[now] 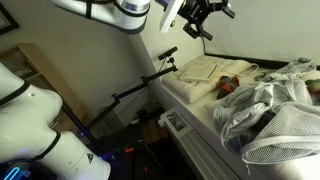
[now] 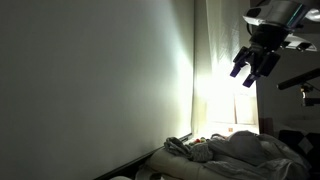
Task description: Remove the socks away from the grey bag
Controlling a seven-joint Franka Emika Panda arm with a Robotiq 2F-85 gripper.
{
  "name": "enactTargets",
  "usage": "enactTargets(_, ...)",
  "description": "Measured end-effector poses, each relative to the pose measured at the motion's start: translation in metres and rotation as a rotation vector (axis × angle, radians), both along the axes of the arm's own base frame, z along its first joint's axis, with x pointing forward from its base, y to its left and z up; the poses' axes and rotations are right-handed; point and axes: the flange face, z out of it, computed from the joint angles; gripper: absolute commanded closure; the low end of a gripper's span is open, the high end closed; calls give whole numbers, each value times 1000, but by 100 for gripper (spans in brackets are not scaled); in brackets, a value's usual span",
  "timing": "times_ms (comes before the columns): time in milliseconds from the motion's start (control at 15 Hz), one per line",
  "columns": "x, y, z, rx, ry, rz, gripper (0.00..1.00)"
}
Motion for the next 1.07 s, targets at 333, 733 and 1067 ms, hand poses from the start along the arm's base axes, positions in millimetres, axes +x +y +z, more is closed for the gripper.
enactTargets(333, 40, -16, 4, 25, -28, -50, 0)
enactTargets(733, 83, -67, -9, 113, -14, -201, 0)
enactTargets(1067, 99, -85, -35, 185, 103, -209, 0)
